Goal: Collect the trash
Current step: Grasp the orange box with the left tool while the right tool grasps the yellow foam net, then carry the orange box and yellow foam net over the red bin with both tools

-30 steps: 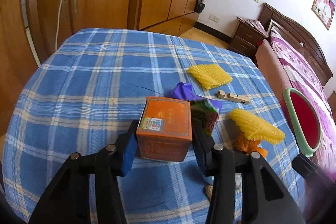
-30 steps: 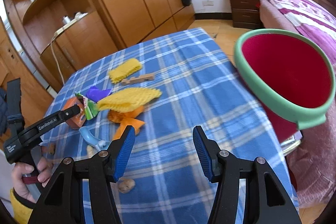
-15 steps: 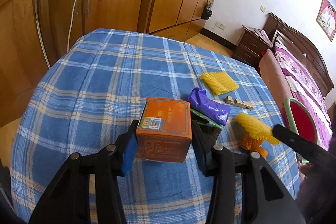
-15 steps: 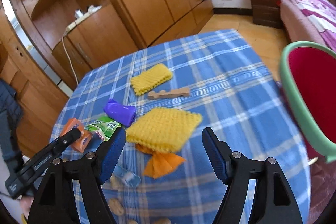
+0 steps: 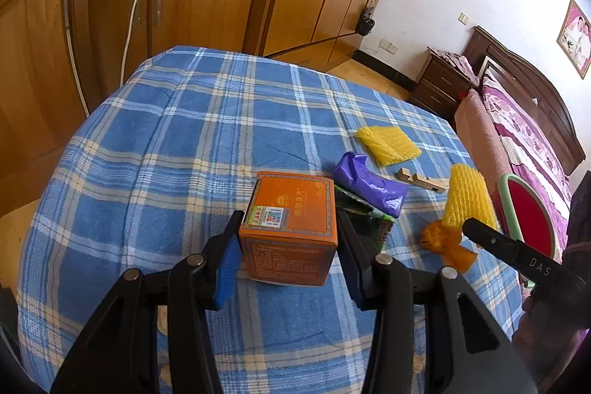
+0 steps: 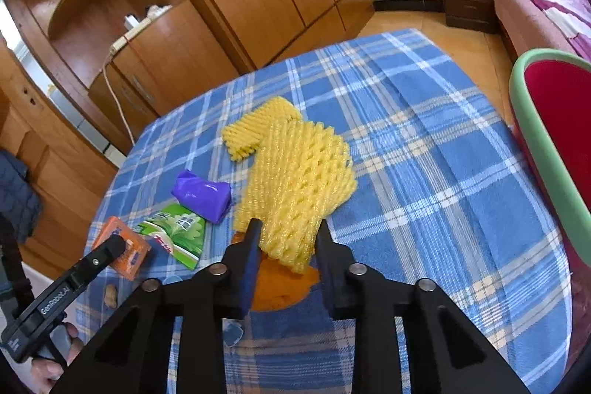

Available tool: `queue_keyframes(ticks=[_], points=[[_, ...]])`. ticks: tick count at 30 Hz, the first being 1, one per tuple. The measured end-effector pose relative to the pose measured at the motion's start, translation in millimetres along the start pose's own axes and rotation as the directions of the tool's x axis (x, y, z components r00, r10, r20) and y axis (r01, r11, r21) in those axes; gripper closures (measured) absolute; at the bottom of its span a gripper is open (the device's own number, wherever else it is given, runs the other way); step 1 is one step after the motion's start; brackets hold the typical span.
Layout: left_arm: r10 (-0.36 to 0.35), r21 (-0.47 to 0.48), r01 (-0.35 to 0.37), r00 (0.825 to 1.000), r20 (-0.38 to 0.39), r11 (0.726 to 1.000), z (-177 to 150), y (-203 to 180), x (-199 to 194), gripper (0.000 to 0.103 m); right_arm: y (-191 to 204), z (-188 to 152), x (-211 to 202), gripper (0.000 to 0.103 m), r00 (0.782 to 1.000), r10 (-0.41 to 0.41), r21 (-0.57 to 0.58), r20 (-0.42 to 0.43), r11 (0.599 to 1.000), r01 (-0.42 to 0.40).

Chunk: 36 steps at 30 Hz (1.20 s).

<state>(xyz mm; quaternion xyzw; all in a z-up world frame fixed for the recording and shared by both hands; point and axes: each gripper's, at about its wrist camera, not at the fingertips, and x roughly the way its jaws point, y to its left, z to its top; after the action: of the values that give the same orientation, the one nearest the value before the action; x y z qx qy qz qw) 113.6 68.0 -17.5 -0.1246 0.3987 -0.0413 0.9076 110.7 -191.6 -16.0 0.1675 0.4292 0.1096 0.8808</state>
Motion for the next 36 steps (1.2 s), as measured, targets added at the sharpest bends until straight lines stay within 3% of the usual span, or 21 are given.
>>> queue_keyframes(ticks=[6, 20, 36], points=[[-0.019, 0.022, 0.019, 1.000, 0.014, 1.000, 0, -11, -10, 0.055, -1, -3, -22, 0.080, 0.997, 0.031, 0.014, 0.069, 0.999, -0.032], [-0.108, 0.082, 0.105, 0.994, 0.036, 0.991, 2, -53, -35, 0.055, -15, -17, -83, 0.080, 0.984, 0.009, 0.030, 0.179, 0.999, -0.014], [-0.211, 0.178, 0.214, 0.977, -0.034, 0.961, -3, -128, -34, 0.055, -56, -26, -135, 0.080, 0.960, -0.052, 0.093, 0.277, 0.995, 0.027]])
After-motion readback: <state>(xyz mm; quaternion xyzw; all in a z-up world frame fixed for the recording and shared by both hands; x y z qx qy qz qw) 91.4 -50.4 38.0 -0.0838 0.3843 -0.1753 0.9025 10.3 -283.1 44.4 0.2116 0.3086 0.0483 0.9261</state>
